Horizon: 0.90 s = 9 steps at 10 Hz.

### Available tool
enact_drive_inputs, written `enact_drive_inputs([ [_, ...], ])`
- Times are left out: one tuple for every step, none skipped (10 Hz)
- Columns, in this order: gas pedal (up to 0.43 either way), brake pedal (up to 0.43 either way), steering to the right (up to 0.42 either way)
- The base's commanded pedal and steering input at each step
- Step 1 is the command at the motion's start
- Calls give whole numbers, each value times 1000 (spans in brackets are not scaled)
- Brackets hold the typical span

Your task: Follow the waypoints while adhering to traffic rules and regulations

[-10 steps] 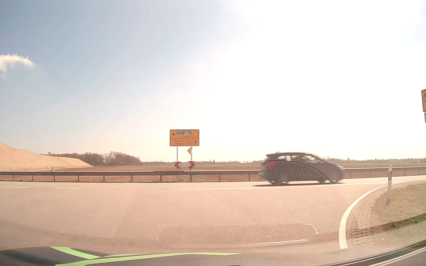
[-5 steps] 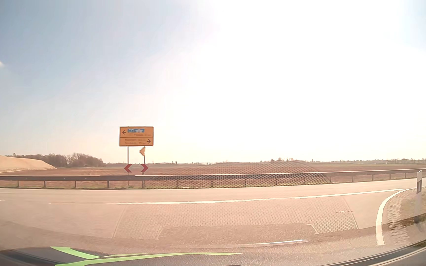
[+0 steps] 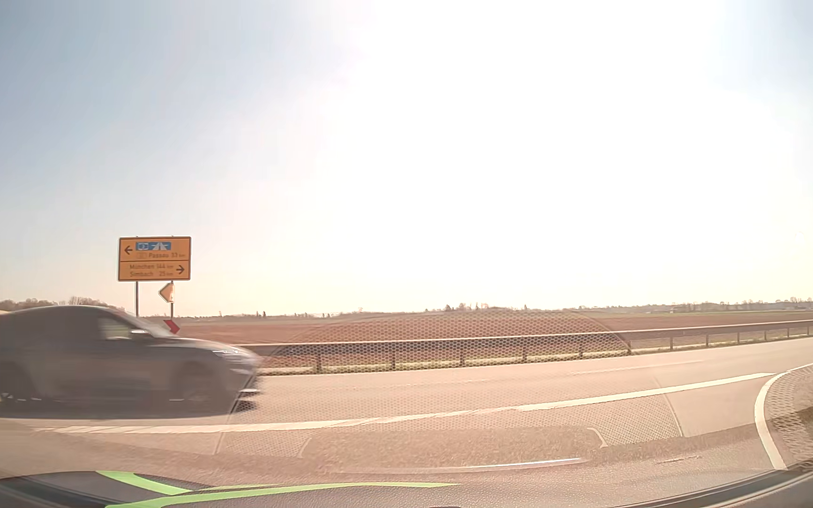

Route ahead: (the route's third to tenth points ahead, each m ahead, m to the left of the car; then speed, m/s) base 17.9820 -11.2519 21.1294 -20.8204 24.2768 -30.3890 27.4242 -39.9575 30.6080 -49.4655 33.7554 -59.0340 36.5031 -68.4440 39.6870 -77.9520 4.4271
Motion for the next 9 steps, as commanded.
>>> enact_drive_inputs([
  [0,299,232],
  [0,299,232],
  [0,305,232],
  [0,305,232],
  [0,311,232],
  [0,311,232],
  [0,311,230],
  [0,311,228],
  [0,305,227],
])
